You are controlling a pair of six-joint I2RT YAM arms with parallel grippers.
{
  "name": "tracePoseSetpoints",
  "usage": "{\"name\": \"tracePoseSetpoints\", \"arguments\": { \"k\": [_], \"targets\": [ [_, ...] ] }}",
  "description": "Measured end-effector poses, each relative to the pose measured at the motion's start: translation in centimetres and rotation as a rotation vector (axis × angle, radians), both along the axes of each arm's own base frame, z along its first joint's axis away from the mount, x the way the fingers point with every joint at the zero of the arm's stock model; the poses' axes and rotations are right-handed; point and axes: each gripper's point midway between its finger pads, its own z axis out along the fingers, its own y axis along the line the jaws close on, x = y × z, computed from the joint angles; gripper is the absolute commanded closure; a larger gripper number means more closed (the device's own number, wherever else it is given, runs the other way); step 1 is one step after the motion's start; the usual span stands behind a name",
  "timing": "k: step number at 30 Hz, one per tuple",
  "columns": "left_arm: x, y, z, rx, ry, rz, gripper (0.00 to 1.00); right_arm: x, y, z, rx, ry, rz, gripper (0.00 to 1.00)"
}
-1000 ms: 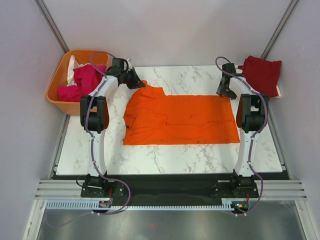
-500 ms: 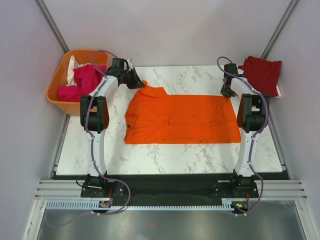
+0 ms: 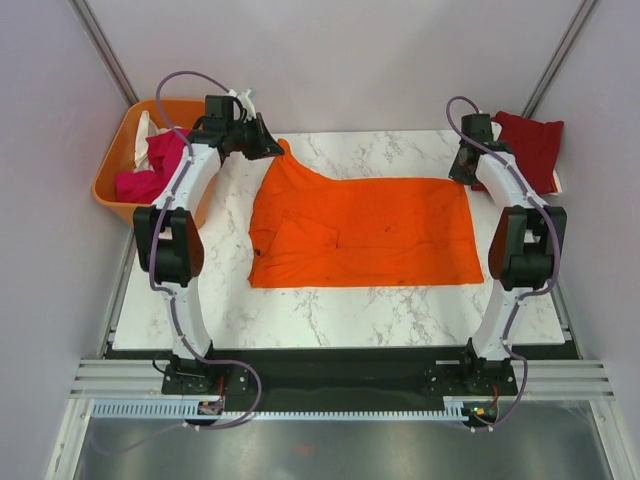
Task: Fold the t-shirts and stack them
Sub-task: Fold the tshirt
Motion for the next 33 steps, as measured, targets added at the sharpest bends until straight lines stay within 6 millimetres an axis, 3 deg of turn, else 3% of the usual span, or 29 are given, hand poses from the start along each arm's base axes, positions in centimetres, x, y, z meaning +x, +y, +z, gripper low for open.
{"name": "tracePoseSetpoints", "arguments": {
  "k": [4, 14, 21, 25, 28, 33],
  "targets": [
    [-2.5, 0.2, 1.4, 0.008, -0.012, -0.015, 0.98, -2.4, 0.6, 2.0, 0.012, -0.025, 0.015, 1.00],
    [-11.8, 0.9, -1.6, 0.047, 0.122, -0.051, 0.98, -10.9, 2.8, 0.4, 0.050, 0.053, 0.058, 1.00],
    [-16.5, 1.6, -0.6, 0.053, 0.101, -0.057, 0.98, -15.2, 3.5, 2.0, 0.067, -0.004, 0.060, 1.00],
    [-18.8, 2.0, -1.1, 0.058, 0.115, -0.060, 0.98, -16.8, 3.0, 1.1, 0.049, 0.020, 0.039, 1.00],
    [-20.5, 2.3, -2.2, 0.069, 0.145, -0.056, 0.98, -18.3, 2.5, -0.5, 0.033, 0.067, 0.022, 1.00],
    [-22.9, 2.7, -3.9, 0.076, 0.195, -0.055, 0.98, -20.0, 2.0, -1.3, 0.014, 0.098, -0.005, 1.00]
  ]
}}
